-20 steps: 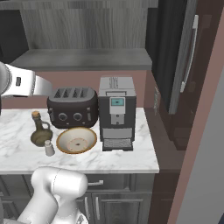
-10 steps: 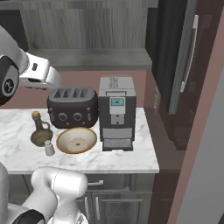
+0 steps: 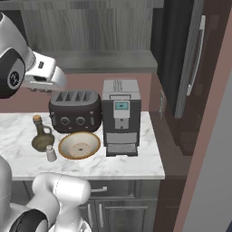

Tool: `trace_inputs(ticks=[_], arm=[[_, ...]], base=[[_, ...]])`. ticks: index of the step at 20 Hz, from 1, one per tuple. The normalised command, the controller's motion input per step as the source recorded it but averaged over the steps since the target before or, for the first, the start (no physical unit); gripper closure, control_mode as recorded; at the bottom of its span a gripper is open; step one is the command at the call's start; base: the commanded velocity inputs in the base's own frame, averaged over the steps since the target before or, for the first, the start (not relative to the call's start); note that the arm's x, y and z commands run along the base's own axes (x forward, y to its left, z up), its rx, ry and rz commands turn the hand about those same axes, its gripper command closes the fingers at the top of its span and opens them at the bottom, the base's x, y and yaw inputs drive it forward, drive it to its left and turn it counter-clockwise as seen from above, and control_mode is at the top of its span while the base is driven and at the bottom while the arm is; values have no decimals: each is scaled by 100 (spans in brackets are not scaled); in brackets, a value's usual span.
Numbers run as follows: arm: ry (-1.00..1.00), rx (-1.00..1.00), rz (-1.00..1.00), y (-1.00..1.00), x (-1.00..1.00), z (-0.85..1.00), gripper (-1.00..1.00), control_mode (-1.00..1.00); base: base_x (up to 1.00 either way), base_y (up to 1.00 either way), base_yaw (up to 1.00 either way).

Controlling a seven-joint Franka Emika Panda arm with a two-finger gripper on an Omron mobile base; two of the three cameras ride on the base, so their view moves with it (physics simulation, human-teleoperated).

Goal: Retrieve the bottle and the shaker from the cabinet and place them next to the mixing bowl on the counter. Then add garlic from the fridge to the mixing bowl.

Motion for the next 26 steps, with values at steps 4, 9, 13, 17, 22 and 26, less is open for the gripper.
trace_inputs(ticks=[4, 9, 13, 17, 22, 26], arm=[[-8, 0, 0, 0, 4, -100, 100, -100], [0, 0, 0, 0, 8, -100, 100, -100], [0, 0, 0, 0, 3, -94, 100, -100], [0, 0, 1, 0, 1, -53, 100, -100], [2, 0, 1, 6, 14, -9, 100, -100], [8, 0, 1, 3, 38, 15, 100, -100]], base=[[0, 0, 0], [0, 0, 0], [0, 0, 0], [0, 0, 0], [0, 0, 0], [0, 0, 0]])
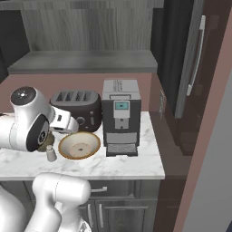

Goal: Retrieve the bottle and the shaker from the cabinet and place them next to the mixing bowl on the counter. Then add garlic from the fridge to the mixing bowl.

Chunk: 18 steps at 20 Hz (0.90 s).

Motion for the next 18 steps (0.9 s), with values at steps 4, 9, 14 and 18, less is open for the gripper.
trace_inputs(ticks=[4, 9, 14, 18], arm=[[17, 0, 1, 5, 39, 1, 100, -100], [29, 0, 0, 0, 39, -3, 100, -100], [22, 0, 2, 0, 45, -29, 100, -100], [4, 0, 1, 0, 43, -63, 100, -100]], base=[[0, 0, 0], [0, 0, 0], [0, 0, 0], [0, 0, 0]])
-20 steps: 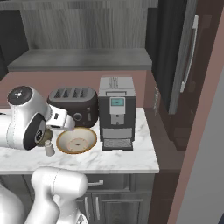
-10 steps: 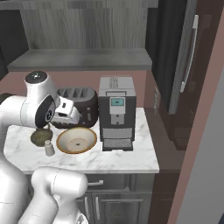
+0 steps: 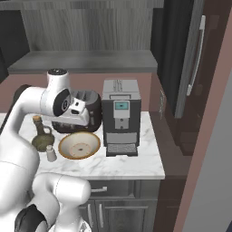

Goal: Retrieve the bottle and the shaker from the cabinet and place them next to the mixing bowl on the counter. Then add garlic from the fridge to the mixing bowl.

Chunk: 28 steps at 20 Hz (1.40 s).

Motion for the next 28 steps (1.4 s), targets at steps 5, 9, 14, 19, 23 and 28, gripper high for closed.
trace_inputs(ticks=[5, 9, 14, 19, 23, 28], arm=[[3, 0, 0, 0, 39, -55, 100, -100], [0, 0, 0, 2, 33, -65, 100, -100], [0, 0, 0, 9, 42, -48, 100, -100], [0, 0, 0, 16, 13, -19, 100, -100], [0, 0, 0, 8, 0, -23, 100, -100], [0, 0, 0, 0, 0, -21, 100, -100]], base=[[0, 0, 0], [0, 0, 0], [0, 0, 0], [0, 0, 0], [0, 0, 0], [0, 0, 0]])
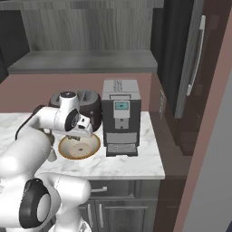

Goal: Retrieve the bottle and the shaker from the cabinet and place them next to the mixing bowl on the counter. Then add garlic from the fridge to the mixing bowl.

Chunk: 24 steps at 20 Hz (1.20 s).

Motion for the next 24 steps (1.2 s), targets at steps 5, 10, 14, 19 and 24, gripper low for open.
trace_inputs(ticks=[5, 10, 14, 19, 24], arm=[[0, 0, 0, 0, 1, -26, 100, -100], [0, 0, 0, 0, 3, -29, 100, -100], [0, 0, 0, 0, 5, -27, 100, -100], [0, 0, 0, 0, 6, -19, 100, -100], [0, 0, 0, 0, 4, -6, 100, -100]], base=[[0, 0, 0], [0, 0, 0], [0, 0, 0], [0, 0, 0], [0, 0, 0]])
